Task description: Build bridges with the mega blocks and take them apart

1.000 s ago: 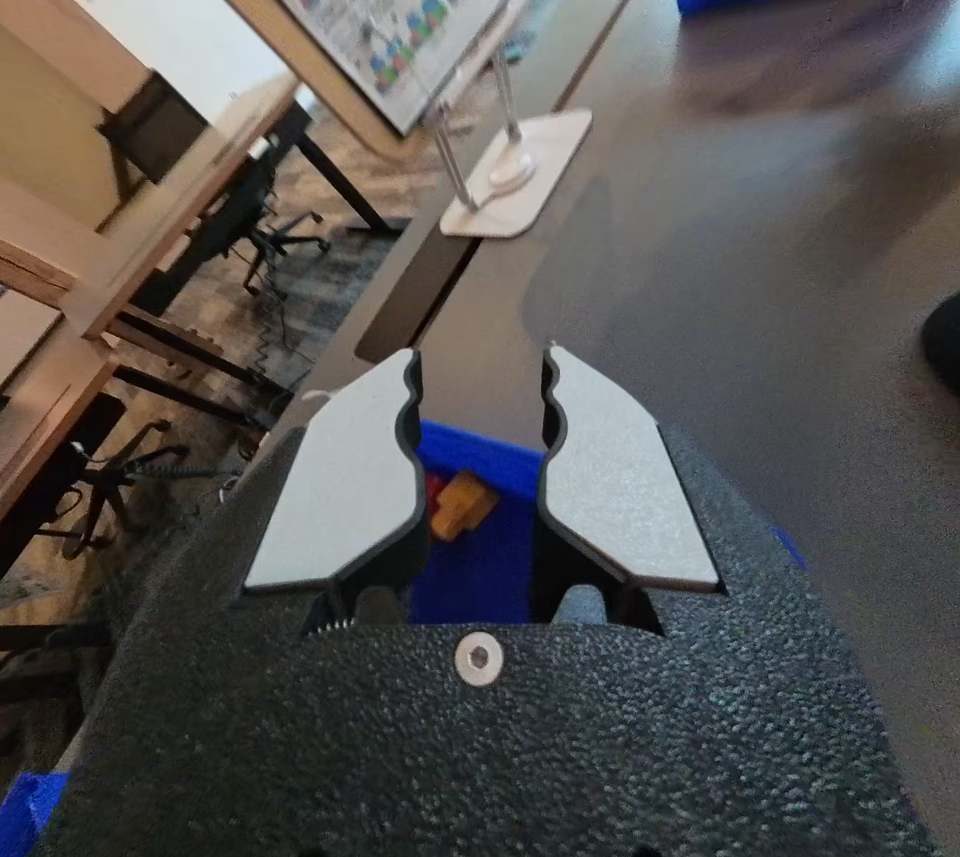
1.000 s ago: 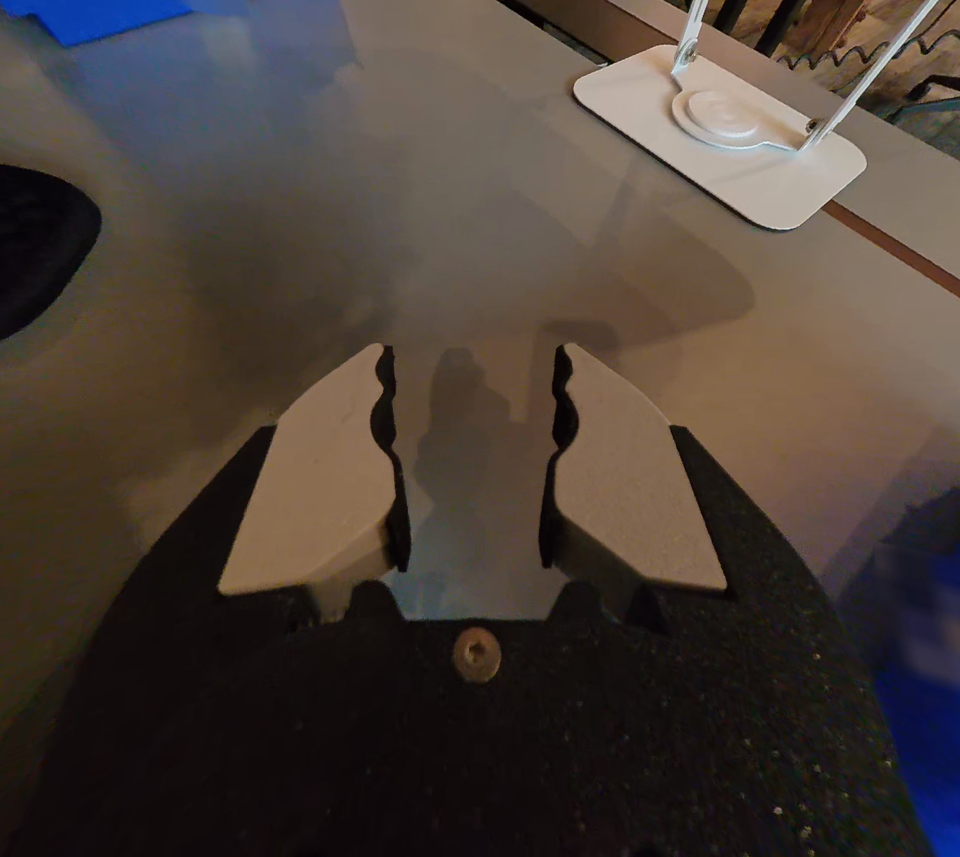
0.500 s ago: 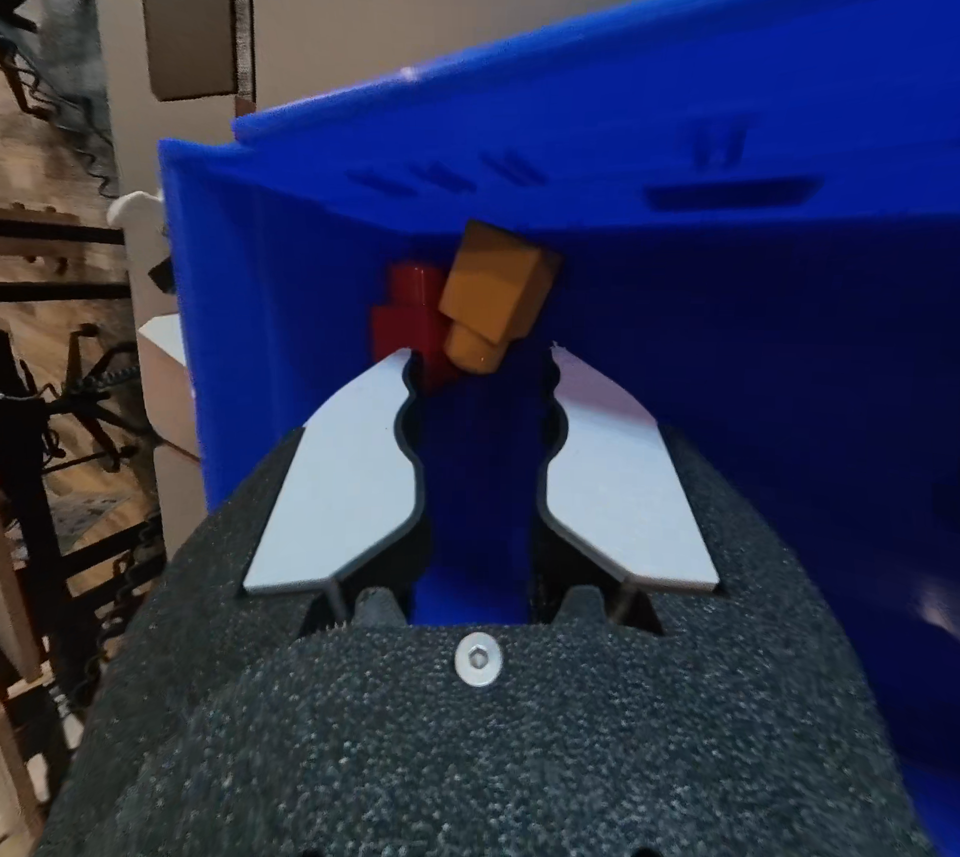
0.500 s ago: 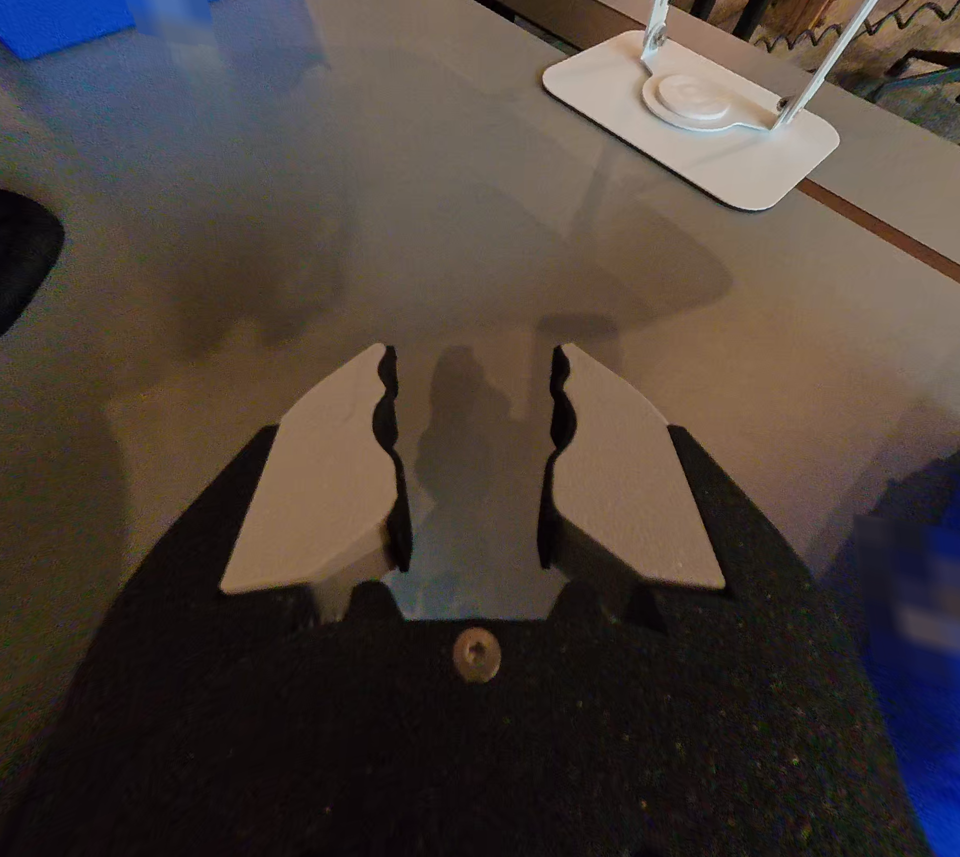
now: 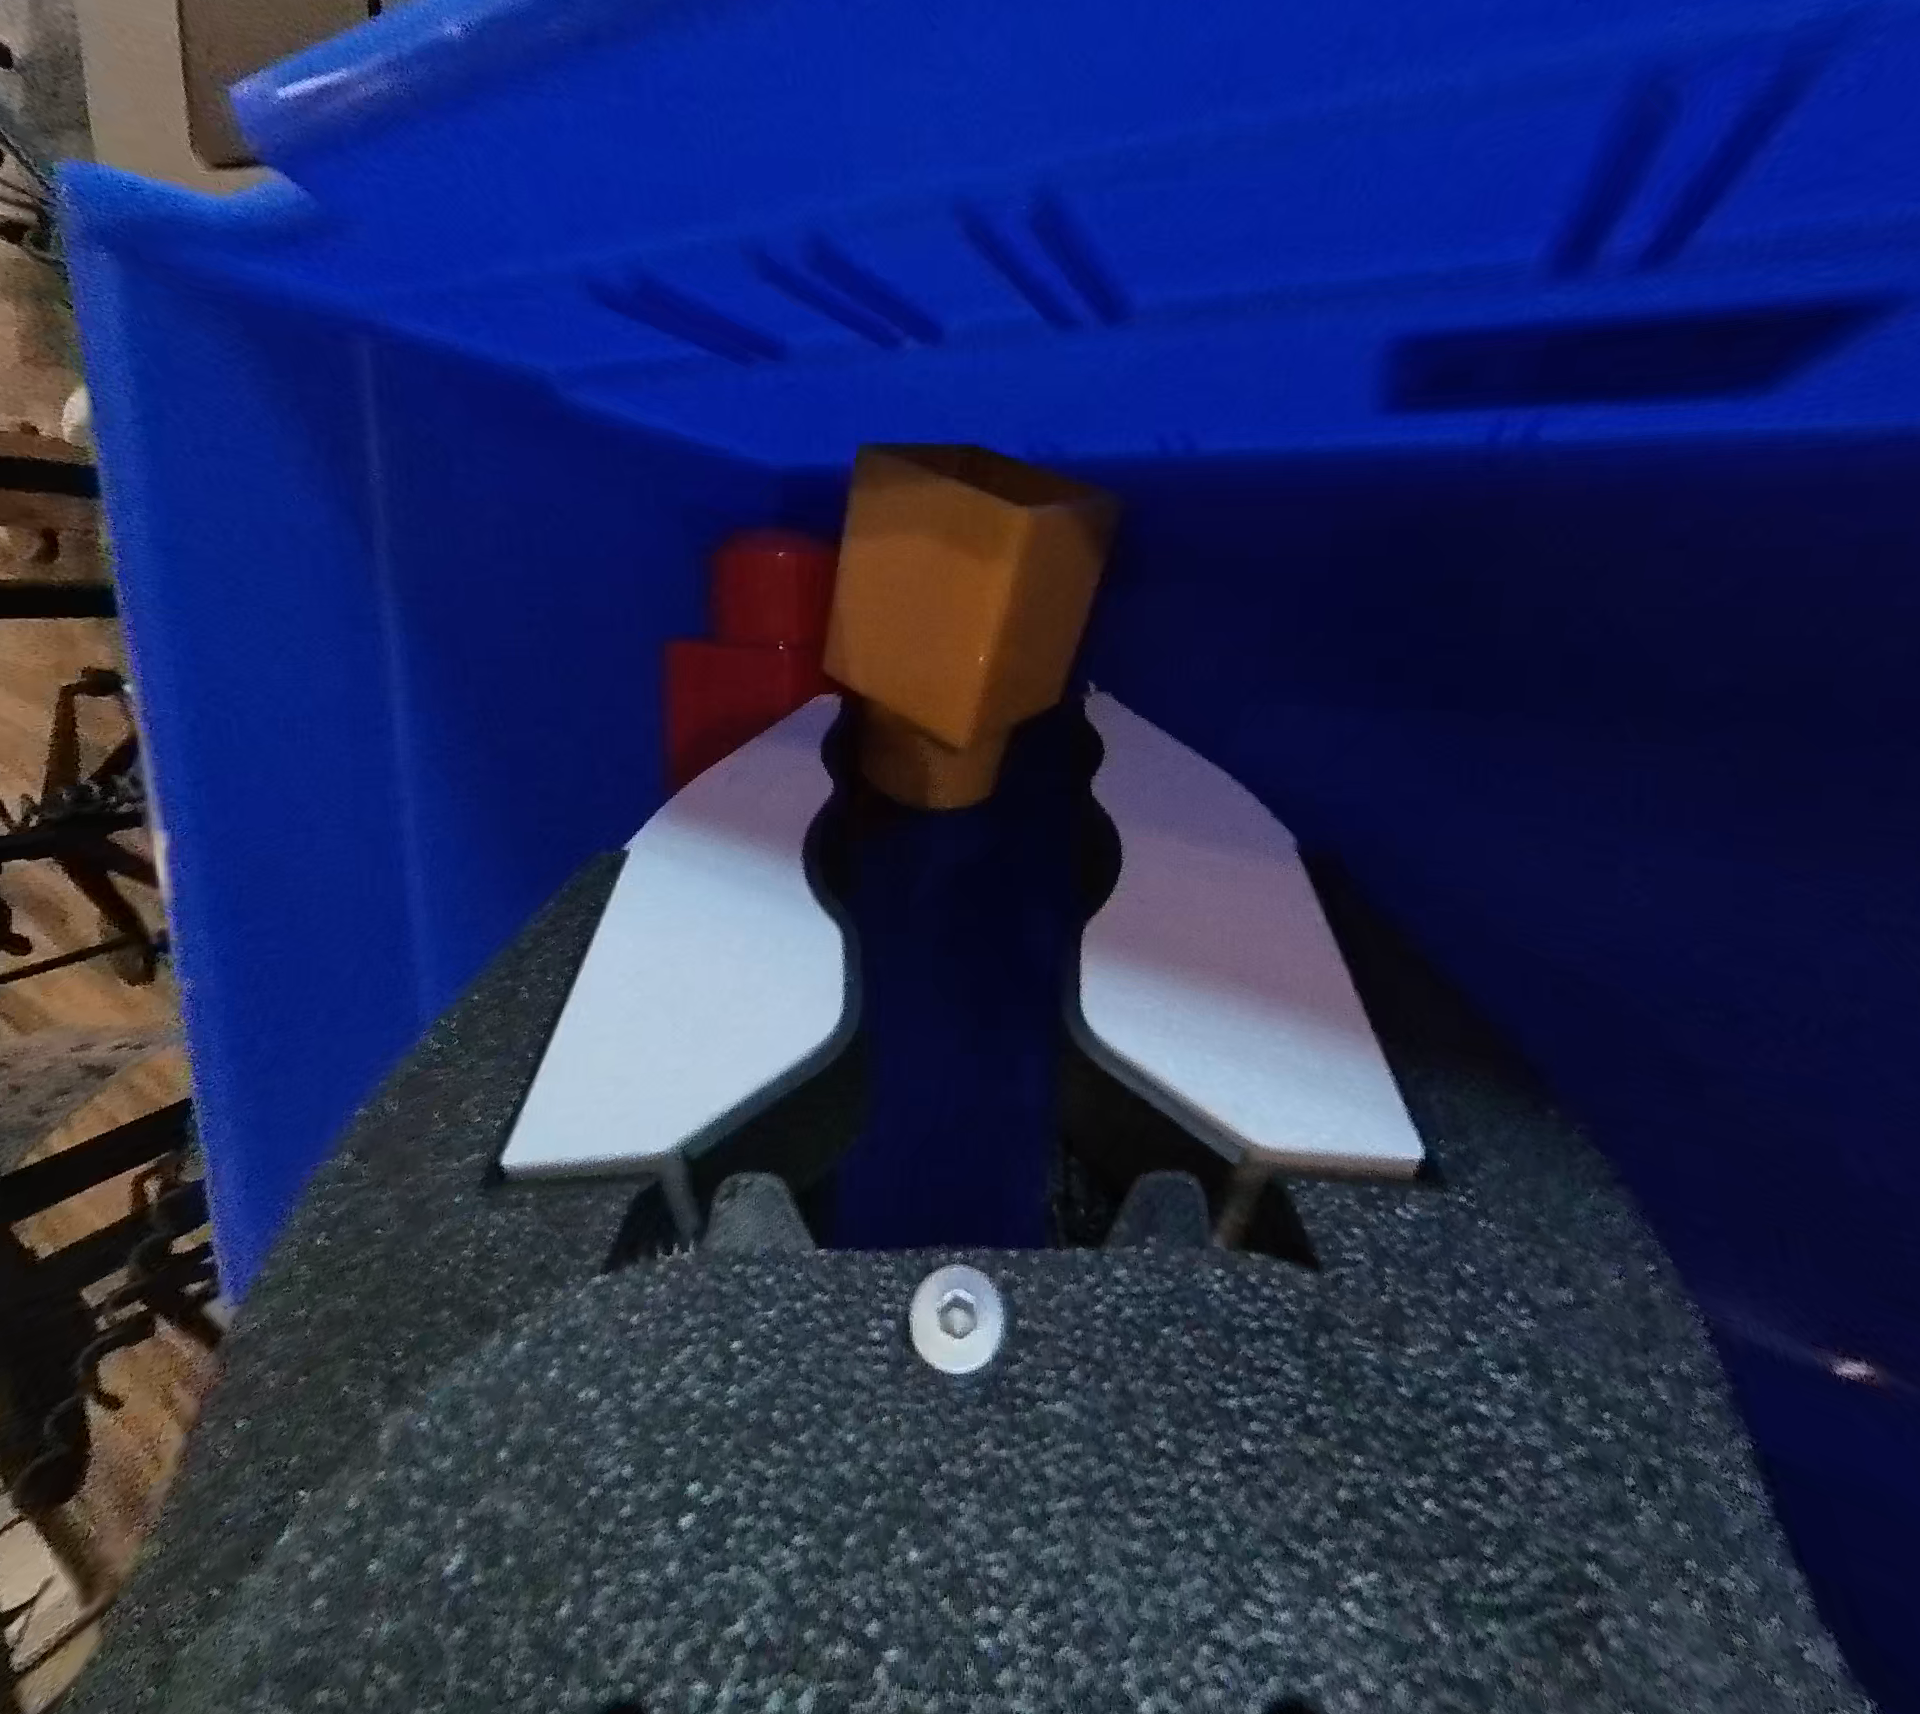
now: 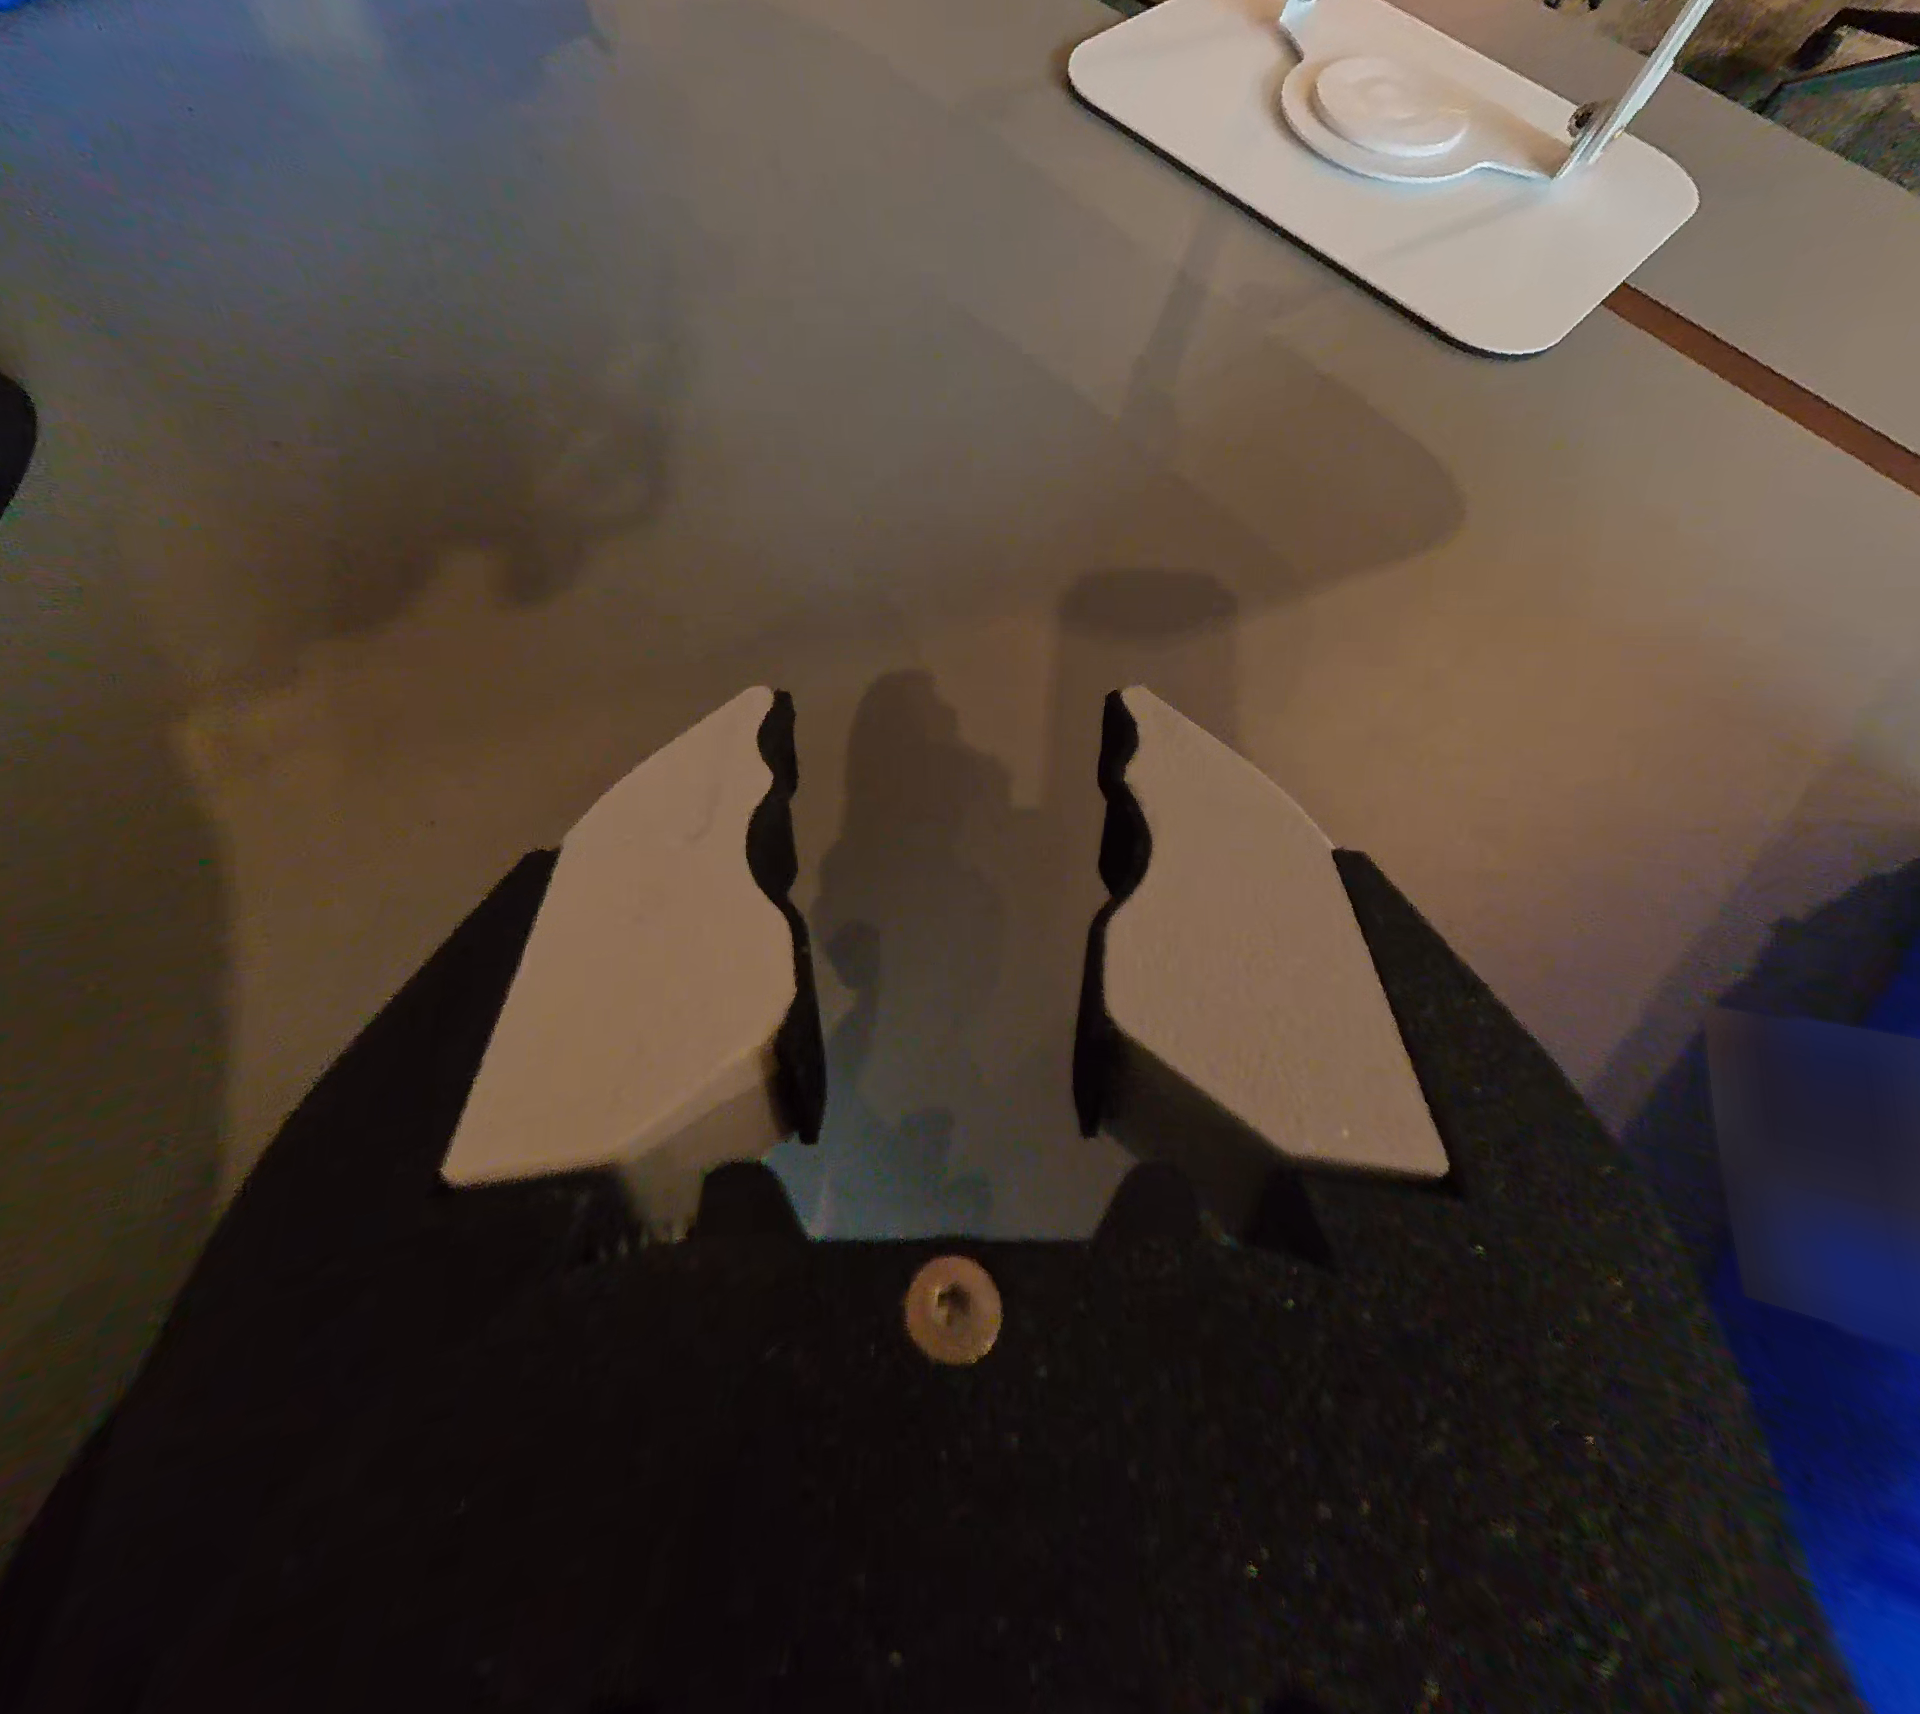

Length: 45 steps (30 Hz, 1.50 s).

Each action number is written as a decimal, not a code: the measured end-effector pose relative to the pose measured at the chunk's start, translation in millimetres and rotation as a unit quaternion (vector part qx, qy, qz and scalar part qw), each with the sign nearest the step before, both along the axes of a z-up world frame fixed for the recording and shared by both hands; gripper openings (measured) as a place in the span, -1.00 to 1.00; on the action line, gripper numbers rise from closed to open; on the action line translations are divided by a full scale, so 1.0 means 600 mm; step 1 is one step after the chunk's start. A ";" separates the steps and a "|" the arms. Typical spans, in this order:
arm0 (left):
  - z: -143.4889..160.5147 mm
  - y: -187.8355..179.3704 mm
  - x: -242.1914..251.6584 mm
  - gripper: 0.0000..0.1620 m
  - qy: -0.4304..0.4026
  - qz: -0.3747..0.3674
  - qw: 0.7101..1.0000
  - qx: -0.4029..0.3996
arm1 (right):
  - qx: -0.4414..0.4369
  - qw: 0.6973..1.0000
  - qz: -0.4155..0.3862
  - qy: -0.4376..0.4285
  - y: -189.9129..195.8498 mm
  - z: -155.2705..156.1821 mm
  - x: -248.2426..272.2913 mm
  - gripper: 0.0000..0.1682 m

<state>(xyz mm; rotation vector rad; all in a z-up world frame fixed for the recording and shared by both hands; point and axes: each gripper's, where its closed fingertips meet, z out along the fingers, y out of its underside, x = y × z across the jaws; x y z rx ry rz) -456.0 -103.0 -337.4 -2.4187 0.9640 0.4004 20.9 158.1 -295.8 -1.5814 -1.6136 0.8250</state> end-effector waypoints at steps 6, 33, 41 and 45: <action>-0.002 0.001 0.002 -0.53 -0.030 0.019 0.999 0.021 | 0.001 1.000 0.004 -0.005 -0.004 -0.002 0.001 -0.33; 0.150 -0.039 0.042 -0.66 0.041 0.058 0.983 0.168 | 0.010 0.998 0.067 -0.010 -0.053 0.013 -0.018 -0.33; 0.236 -0.013 0.170 -0.66 0.012 0.012 0.970 0.244 | 0.038 0.988 0.141 -0.040 -0.119 0.039 -0.028 -0.30; 0.269 0.025 0.280 -0.66 -0.017 -0.046 0.961 0.271 | 0.067 0.980 0.187 -0.023 -0.163 0.090 -0.058 -0.29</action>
